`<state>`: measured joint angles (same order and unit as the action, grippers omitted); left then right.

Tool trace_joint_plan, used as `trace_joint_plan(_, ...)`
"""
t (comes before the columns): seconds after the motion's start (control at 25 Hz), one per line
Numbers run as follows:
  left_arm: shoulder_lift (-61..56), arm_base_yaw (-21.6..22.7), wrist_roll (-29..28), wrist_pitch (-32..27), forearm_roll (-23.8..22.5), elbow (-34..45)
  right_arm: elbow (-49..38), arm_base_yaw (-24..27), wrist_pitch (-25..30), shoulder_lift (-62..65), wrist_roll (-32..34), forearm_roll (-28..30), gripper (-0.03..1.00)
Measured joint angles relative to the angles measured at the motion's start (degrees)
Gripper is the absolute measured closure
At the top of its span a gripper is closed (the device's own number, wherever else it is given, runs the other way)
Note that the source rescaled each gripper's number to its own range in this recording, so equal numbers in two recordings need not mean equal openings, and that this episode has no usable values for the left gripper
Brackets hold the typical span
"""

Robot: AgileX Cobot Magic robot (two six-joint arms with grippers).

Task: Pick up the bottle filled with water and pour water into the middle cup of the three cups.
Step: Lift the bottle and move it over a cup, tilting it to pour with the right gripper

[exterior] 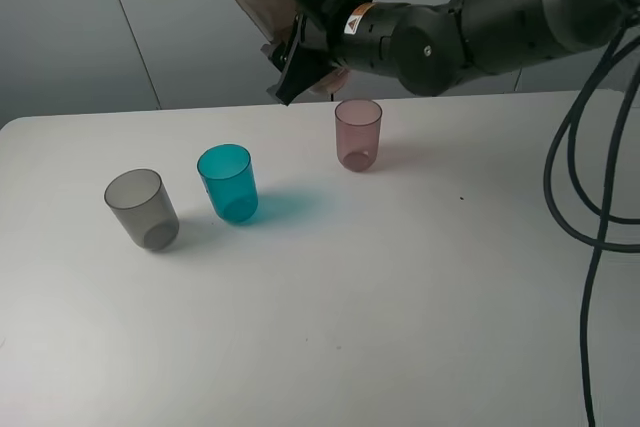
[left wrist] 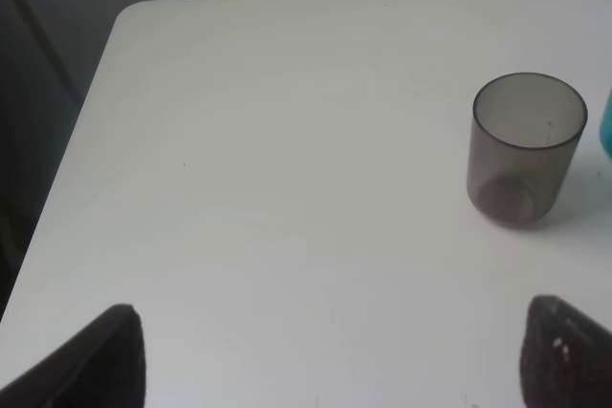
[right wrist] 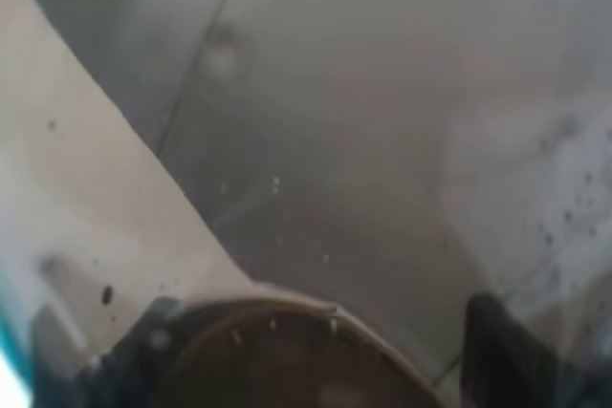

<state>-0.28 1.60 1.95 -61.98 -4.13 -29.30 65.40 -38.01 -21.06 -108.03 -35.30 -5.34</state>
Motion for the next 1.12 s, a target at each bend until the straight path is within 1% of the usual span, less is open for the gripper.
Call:
trace_joint_plan(0.2, 0.0, 0.0, 0.0, 0.0, 0.0, 0.0, 6.8, 0.1, 0.0, -5.8, 0.1, 5.3, 0.93)
trace_joint_plan(0.32, 0.0, 0.0, 0.0, 0.0, 0.0, 0.0, 9.5, 0.2, 0.0, -8.5, 0.1, 7.8, 0.93)
trace_joint_plan(0.48, 0.0, 0.0, -0.1, 0.0, 0.0, 0.0, 11.8, 0.2, 0.0, -11.6, -1.7, 9.4, 0.93)
trace_joint_plan(0.56, 0.0, 0.0, -0.2, 0.0, 0.0, 0.0, 12.6, 0.7, 0.0, -12.8, -3.2, 10.6, 0.93)
trace_joint_plan(0.8, 0.0, 0.0, -0.2, 0.0, 0.0, 0.0, 13.4, 3.8, 0.6, -14.2, -4.1, 15.2, 0.93)
trace_joint_plan(0.96, 0.0, 0.0, -0.2, 0.0, 0.0, 0.0, 13.6, 6.1, 0.4, -14.3, -4.3, 17.1, 0.93)
trace_joint_plan(1.12, 0.0, 0.0, -0.2, 0.0, 0.0, 0.0, 13.6, 7.2, 0.3, -14.6, -4.3, 18.1, 0.93)
